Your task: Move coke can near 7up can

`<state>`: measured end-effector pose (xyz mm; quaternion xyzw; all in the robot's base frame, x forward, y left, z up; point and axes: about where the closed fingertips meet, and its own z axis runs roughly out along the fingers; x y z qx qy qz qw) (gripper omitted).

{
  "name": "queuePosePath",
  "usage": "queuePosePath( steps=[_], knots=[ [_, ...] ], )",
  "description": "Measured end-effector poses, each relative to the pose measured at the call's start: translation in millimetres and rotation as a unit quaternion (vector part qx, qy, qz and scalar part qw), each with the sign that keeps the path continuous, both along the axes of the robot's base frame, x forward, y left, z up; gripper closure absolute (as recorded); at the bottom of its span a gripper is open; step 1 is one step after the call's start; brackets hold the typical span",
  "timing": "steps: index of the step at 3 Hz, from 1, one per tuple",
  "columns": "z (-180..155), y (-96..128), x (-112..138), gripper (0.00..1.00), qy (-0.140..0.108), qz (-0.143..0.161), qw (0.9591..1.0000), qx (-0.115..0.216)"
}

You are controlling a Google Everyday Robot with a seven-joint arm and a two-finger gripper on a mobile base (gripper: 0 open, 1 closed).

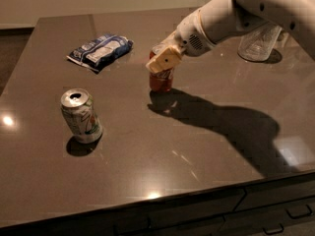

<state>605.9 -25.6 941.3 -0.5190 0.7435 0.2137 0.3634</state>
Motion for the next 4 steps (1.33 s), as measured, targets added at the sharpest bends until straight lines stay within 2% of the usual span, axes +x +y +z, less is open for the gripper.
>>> queuePosePath(
  steps=[1,2,4],
  knots=[
    [9,12,-37,1.00,-0.011,0.049,0.9987,0.005],
    [16,35,-64,1.00,-0.018,0.098,0.9950,0.009],
    [16,82,-98,1.00,-0.020,0.176,0.9842,0.008]
  ],
)
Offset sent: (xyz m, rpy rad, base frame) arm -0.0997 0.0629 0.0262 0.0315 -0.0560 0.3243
